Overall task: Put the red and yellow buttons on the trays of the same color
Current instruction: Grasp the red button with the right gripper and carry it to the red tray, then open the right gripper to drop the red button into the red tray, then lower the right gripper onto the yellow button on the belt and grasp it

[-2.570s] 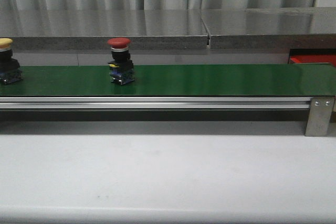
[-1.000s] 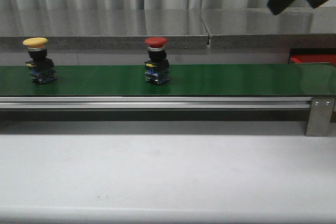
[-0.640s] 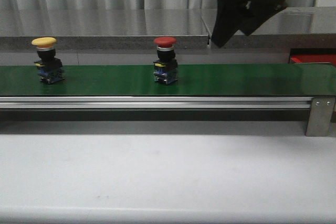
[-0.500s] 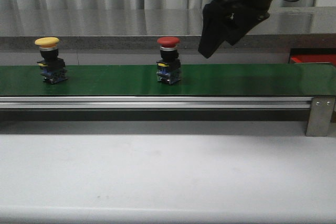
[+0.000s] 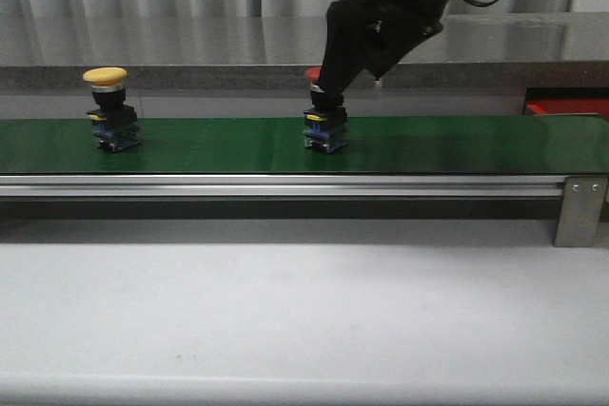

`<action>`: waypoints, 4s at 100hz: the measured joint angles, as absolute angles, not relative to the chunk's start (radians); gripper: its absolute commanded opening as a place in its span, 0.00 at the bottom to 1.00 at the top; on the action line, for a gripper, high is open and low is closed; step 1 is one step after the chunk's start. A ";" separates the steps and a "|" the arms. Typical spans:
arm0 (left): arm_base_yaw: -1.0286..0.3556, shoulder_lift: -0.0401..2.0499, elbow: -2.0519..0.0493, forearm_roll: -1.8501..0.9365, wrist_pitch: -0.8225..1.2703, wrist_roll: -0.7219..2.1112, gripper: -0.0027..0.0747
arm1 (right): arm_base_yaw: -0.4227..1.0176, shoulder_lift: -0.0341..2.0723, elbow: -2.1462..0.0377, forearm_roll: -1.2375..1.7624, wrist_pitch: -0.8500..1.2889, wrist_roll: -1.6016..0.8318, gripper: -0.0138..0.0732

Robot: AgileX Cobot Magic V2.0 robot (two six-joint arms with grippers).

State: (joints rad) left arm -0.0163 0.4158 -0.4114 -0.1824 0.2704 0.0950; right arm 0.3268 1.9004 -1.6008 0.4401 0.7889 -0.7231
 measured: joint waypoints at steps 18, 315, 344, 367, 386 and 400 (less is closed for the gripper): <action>-0.016 0.416 -0.411 -0.182 0.270 0.095 0.01 | 0.327 1.933 -1.601 0.450 0.758 -0.742 0.85; -0.016 0.416 -0.411 -0.182 0.270 0.095 0.01 | -0.339 2.080 -1.602 0.522 0.506 -0.655 0.89; -0.016 0.416 -0.411 -0.182 0.270 0.095 0.01 | -0.327 1.939 -1.602 0.524 0.596 -0.718 0.89; -0.016 0.416 -0.411 -0.182 0.270 0.095 0.01 | -0.254 1.876 -1.602 0.662 0.758 -0.971 0.89; -0.016 0.416 -0.411 -0.182 0.270 0.095 0.01 | -0.171 1.872 -1.602 0.808 0.909 -1.153 0.89; -0.016 0.416 -0.411 -0.182 0.270 0.095 0.01 | -0.091 1.872 -1.602 0.830 0.929 -1.202 0.89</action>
State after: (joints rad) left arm -0.0163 0.4158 -0.4114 -0.1824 0.2704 0.0950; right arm -0.0907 1.8722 -1.6023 0.8303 0.9293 -1.2016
